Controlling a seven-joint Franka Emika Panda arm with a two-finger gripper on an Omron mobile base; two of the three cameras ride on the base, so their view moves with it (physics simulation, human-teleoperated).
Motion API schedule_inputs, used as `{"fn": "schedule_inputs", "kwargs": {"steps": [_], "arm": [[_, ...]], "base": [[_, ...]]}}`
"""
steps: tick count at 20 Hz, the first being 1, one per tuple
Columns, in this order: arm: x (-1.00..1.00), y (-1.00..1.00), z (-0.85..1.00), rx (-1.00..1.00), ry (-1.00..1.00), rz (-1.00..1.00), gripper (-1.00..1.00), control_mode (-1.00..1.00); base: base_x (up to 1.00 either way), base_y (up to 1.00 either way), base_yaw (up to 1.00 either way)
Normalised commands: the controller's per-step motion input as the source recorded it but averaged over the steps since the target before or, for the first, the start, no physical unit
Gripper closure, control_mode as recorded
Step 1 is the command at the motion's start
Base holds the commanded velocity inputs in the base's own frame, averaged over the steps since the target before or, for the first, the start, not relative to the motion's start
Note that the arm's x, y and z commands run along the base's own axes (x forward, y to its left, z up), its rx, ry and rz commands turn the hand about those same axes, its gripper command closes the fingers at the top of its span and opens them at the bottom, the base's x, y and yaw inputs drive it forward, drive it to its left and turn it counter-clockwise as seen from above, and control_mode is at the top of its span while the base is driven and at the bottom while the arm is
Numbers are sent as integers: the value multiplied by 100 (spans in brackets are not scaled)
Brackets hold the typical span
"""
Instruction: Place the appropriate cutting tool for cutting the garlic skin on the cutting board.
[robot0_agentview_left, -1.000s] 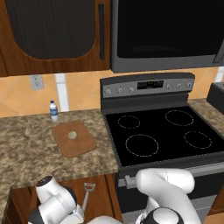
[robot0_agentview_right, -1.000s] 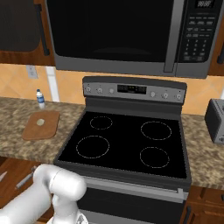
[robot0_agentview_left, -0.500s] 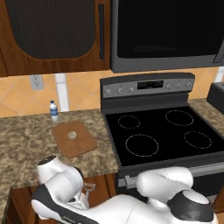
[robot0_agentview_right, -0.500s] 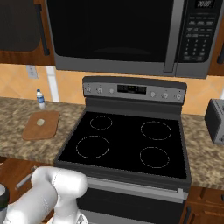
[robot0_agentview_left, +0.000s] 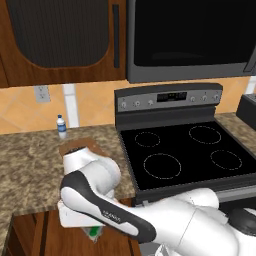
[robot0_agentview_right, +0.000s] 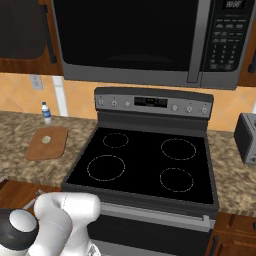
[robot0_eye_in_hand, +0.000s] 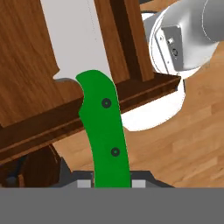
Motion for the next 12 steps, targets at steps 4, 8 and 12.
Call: {"fn": "schedule_inputs", "kwargs": {"steps": [4,8,12], "arm": [[81,-73,27,-7,0,-9,100,-100],[94,-65,11,-10,2,-7,100,-100],[100,-64,4,-9,9,-4,100,-100]], "base": [[0,0,0],[0,0,0],[0,0,0]]}}
